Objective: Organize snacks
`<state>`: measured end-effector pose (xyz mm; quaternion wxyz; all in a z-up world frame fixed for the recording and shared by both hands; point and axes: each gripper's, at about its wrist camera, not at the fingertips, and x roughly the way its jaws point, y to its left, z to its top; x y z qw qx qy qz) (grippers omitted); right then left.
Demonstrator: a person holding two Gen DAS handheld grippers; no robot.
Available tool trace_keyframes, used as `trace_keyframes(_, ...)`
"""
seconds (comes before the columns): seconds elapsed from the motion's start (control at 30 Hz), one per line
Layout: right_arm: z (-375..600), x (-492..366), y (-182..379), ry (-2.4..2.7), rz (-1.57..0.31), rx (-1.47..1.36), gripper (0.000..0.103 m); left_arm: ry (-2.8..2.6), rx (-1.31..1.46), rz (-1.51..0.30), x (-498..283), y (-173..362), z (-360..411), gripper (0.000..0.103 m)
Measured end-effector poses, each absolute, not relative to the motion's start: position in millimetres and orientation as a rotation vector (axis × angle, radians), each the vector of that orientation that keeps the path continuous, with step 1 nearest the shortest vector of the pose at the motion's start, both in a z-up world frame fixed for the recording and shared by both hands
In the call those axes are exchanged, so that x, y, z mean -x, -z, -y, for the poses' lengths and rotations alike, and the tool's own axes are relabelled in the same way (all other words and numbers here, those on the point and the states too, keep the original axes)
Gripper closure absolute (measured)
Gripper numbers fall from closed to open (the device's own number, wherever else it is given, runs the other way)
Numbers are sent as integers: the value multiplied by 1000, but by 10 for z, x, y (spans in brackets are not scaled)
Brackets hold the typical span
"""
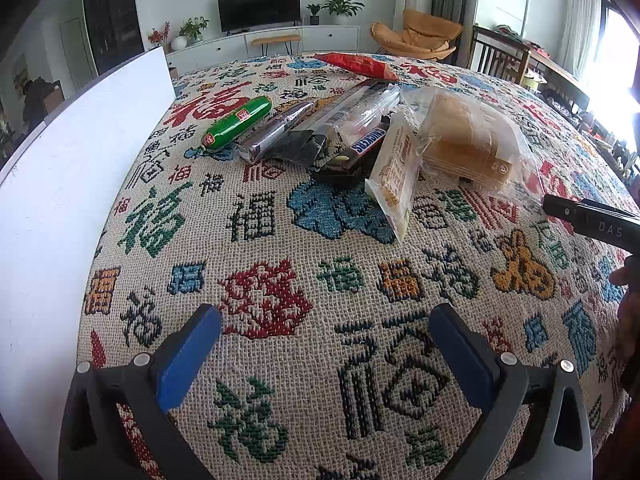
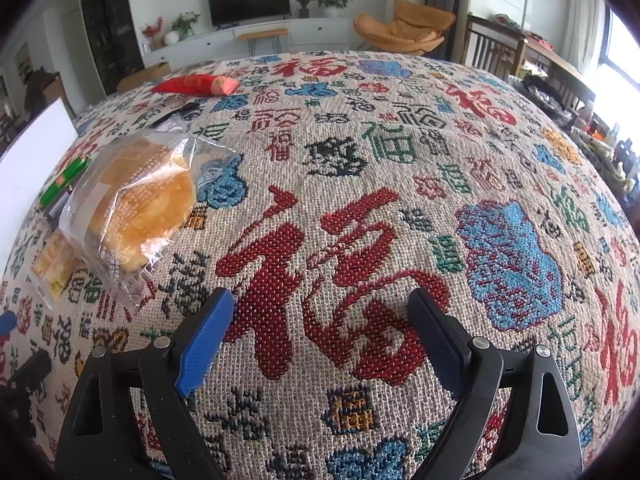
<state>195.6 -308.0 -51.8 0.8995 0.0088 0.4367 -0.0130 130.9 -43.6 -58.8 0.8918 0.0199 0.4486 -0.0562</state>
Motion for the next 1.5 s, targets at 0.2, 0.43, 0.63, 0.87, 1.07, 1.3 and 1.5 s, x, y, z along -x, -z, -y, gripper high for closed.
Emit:
trace_keyframes(0.2, 3078, -1955, 518, 27, -904, -17, 12, 116, -42, -930, -1305, 589, 435, 0)
trace_keyframes(0.43, 3075, -1955, 518, 28, -904, -17, 12, 153, -31, -932, -1301, 583, 399, 0)
trace_keyframes(0.63, 3066, -1957, 518, 27, -903, -18, 12, 296, 5, -933, -1209, 534, 214, 0)
trace_keyframes(0.87, 3075, -1958, 518, 26, -903, -18, 12, 327, 174, -944, -1171, 409, -33, 1)
trace_keyframes(1.07, 3079, -1958, 517, 26, -903, -19, 12, 223, 116, -915, -1761, 123, 20, 34)
trace_keyframes(1.3, 3083, -1958, 516, 26, -903, -19, 12, 301, -42, -1029, -2460, 328, 490, 64)
trace_keyframes(1.5, 3088, -1959, 516, 25, -903, -19, 11, 325, -153, -1031, -2400, 399, 768, 81)
